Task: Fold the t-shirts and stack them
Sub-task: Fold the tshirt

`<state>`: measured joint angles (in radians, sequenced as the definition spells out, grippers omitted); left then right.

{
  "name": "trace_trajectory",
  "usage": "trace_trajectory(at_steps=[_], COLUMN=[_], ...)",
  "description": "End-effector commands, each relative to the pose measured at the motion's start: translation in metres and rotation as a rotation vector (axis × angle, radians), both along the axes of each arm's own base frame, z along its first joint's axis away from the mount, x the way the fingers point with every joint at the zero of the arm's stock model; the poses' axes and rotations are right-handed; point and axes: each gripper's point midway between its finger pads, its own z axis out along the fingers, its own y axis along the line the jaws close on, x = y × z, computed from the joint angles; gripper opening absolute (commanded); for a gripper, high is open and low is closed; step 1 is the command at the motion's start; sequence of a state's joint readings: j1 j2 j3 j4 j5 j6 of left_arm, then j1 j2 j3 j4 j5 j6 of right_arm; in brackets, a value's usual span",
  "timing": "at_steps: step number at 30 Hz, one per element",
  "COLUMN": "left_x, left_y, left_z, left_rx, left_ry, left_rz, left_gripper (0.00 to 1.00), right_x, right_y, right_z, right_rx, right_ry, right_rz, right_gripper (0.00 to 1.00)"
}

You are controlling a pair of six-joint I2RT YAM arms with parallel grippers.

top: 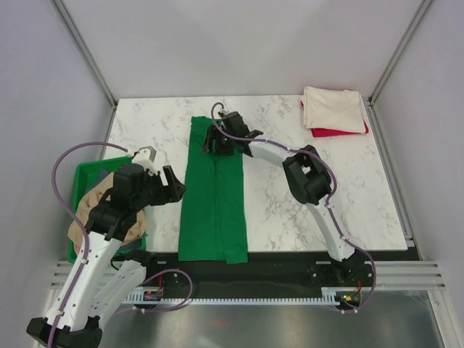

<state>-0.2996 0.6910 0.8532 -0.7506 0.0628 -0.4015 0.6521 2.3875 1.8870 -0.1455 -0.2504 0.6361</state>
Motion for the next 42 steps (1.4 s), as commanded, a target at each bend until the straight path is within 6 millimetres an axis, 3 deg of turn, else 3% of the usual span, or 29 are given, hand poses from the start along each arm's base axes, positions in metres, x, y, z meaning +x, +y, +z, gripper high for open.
trace_trajectory(at_steps=[1,3,4,7,8,9,10,11,13,16,17,19,20,22,23,25,26,27,28,29,30,32,34,35,36,38,40,41,42], left_x=[0.003,0.003,0.003,0.002,0.002,0.002,0.003,0.003,0.004,0.005,0.006,0.008,0.011,0.015,0.020,0.024,0.026,0.032,0.034,0.038,0.042,0.047,0.052,0.054,0.055,0.060,0.058,0.059,0.058], left_y=[0.004,0.005,0.004,-0.002,-0.003,-0.004,-0.004,-0.004,-0.004,-0.003,-0.002,-0.001,-0.001,0.002,0.003,-0.002,-0.005,-0.004,-0.004,-0.003,-0.004,-0.008,-0.009,-0.007,-0.007,-0.005,-0.004,-0.005,-0.005], left_z=[0.021,0.019,0.019,0.020,0.020,0.018,0.018,0.017,0.016,0.013,0.012,0.008,0.002,0.000,-0.007,-0.009,-0.010,-0.021,-0.030,-0.038,-0.055,-0.073,-0.094,-0.100,-0.105,-0.120,-0.136,-0.141,-0.145], left_rx=[0.012,0.010,0.006,-0.002,-0.005,-0.006,-0.006,-0.005,-0.003,0.003,0.006,0.012,0.017,0.030,0.028,-0.003,-0.033,-0.013,-0.006,-0.006,0.008,0.001,0.005,0.011,0.008,0.016,0.033,0.034,0.036], left_ry=[-0.116,-0.115,-0.114,-0.116,-0.116,-0.109,-0.109,-0.106,-0.103,-0.090,-0.086,-0.070,-0.042,-0.018,0.019,0.052,0.073,0.108,0.135,0.156,0.210,0.248,0.273,0.274,0.276,0.277,0.316,0.324,0.334], left_rz=[-0.005,0.001,-0.005,-0.036,-0.047,-0.051,-0.050,-0.050,-0.048,-0.039,-0.033,-0.025,-0.014,0.013,0.045,0.067,0.091,0.126,0.148,0.187,0.203,0.220,0.235,0.256,0.265,0.286,0.294,0.296,0.296], left_gripper=[0.83,0.83,0.83,0.83,0.83,0.83,0.83,0.83,0.83,0.83,0.82,0.82,0.81,0.79,0.76,0.74,0.73,0.72,0.72,0.72,0.72,0.70,0.69,0.69,0.69,0.69,0.68,0.68,0.67], right_x=[0.036,0.047,0.069,0.101,0.106,0.123,0.124,0.129,0.143,0.140,0.138,0.135,0.134,0.125,0.118,0.102,0.086,0.075,0.064,0.043,0.023,-0.021,-0.056,-0.076,-0.108,-0.151,-0.185,-0.204,-0.222], right_y=[-0.025,-0.047,-0.063,-0.087,-0.090,-0.090,-0.086,-0.082,-0.072,-0.062,-0.060,-0.063,-0.062,-0.065,-0.069,-0.079,-0.088,-0.098,-0.105,-0.117,-0.129,-0.153,-0.163,-0.168,-0.170,-0.175,-0.164,-0.169,-0.162], right_z=[-0.032,-0.060,-0.054,-0.060,-0.076,-0.059,-0.073,-0.068,-0.045,-0.024,0.002,0.024,0.062,0.095,0.143,0.161,0.209,0.188,0.193,0.229,0.187,0.161,0.142,0.151,0.115,0.092,0.087,0.063,0.057], right_rx=[-0.033,-0.098,-0.112,-0.133,-0.143,-0.114,-0.098,-0.067,0.020,0.076,0.091,0.082,0.102,0.117,0.141,0.134,0.149,0.114,0.117,0.139,0.101,0.076,0.067,0.083,0.047,0.019,0.029,-0.002,0.026], right_ry=[0.053,0.084,0.056,0.026,0.033,-0.010,0.002,-0.015,-0.086,-0.155,-0.200,-0.255,-0.313,-0.351,-0.413,-0.413,-0.476,-0.418,-0.404,-0.443,-0.336,-0.231,-0.162,-0.162,-0.081,-0.015,0.001,0.049,0.096], right_rz=[-0.059,-0.097,-0.145,-0.192,-0.195,-0.203,-0.175,-0.159,-0.103,0.002,0.034,0.078,0.092,0.122,0.123,0.120,0.110,0.079,0.051,0.026,-0.003,-0.056,-0.062,-0.070,-0.049,-0.037,0.005,-0.003,0.006], right_gripper=[0.76,0.75,0.75,0.75,0.76,0.76,0.78,0.78,0.80,0.83,0.84,0.87,0.88,0.91,0.91,0.92,0.92,0.92,0.92,0.92,0.92,0.92,0.89,0.88,0.88,0.88,0.87,0.87,0.87])
